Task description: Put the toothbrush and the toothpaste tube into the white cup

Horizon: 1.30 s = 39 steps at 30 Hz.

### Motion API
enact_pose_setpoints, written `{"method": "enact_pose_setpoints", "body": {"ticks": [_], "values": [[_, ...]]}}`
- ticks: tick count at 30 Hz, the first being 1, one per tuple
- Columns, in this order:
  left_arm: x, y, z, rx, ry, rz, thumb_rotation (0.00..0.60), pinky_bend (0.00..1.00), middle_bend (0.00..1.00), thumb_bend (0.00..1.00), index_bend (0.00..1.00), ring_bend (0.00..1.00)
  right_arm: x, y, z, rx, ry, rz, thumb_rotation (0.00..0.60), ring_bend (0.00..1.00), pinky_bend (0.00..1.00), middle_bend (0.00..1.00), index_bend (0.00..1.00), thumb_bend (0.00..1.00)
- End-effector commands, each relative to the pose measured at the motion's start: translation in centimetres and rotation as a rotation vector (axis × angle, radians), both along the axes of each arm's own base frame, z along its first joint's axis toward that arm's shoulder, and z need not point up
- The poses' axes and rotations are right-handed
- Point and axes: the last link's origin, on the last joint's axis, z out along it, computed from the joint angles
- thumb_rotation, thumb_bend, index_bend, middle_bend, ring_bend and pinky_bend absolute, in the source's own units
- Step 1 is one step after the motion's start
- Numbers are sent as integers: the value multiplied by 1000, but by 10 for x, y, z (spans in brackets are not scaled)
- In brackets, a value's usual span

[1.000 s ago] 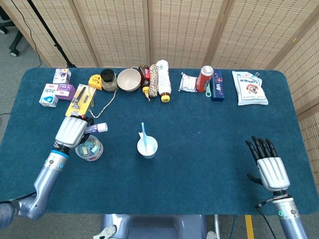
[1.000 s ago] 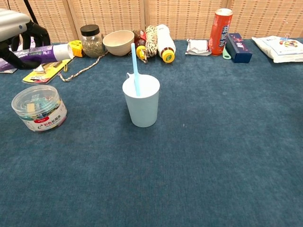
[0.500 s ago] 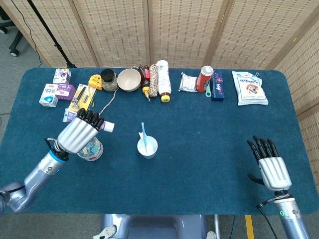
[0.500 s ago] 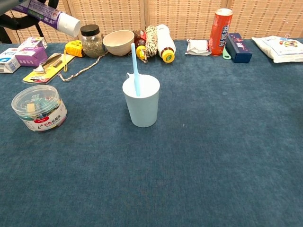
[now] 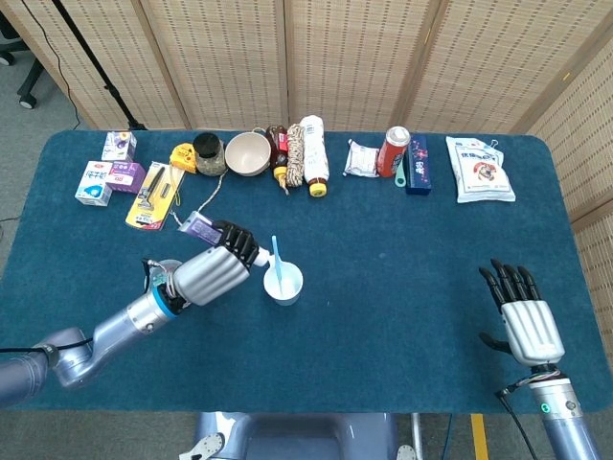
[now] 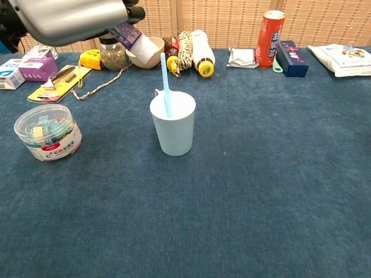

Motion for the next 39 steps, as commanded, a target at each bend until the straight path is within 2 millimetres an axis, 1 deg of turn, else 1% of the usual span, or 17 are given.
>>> {"method": "enact_pose_setpoints", "body": {"ticks": [1, 4, 8, 9, 14, 19, 27, 32, 37, 39], "values": [[15, -4, -11, 19, 89, -68, 600, 537, 554, 390, 565, 494, 0, 0, 0, 3, -3, -2, 600, 0, 0, 0, 1, 0], [17, -8, -22, 17, 163, -90, 600, 537, 554, 389, 567, 497, 0, 0, 1, 5, -6, -1, 600, 0, 0, 0, 1, 0], [17, -11, -35, 9, 220, -106, 600, 537, 554, 388, 570, 501, 0, 0, 2, 7, -10, 0, 600, 0, 0, 0, 1, 0], [17, -12, -41, 6, 239, -114, 600, 537, 554, 388, 570, 500, -1, 0, 2, 5, -11, -1, 600, 0, 0, 0, 1, 0], [21, -13, -55, -1, 255, -130, 600, 537, 554, 388, 570, 499, -1, 0, 3, 7, -14, -2, 600, 0, 0, 0, 1, 0], [29, -14, -65, 9, 275, -160, 600, 537, 554, 388, 570, 498, -1, 0, 3, 8, -18, -5, 600, 0, 0, 0, 1, 0], [28, -10, -77, 39, 387, -198, 600, 537, 554, 389, 570, 493, -2, 0, 4, 13, -24, -9, 600, 0, 0, 0, 1, 0], [31, -9, -84, 42, 403, -208, 600, 537, 552, 389, 570, 486, -2, 0, 4, 17, -28, -8, 600, 0, 0, 0, 1, 0], [35, -10, -91, 40, 407, -226, 600, 537, 517, 389, 561, 469, -2, 0, 3, 22, -31, -8, 600, 0, 0, 0, 1, 0], [37, -12, -99, 35, 422, -244, 600, 537, 512, 390, 554, 465, -2, -1, 3, 24, -31, -11, 600, 0, 0, 0, 1, 0]]}}
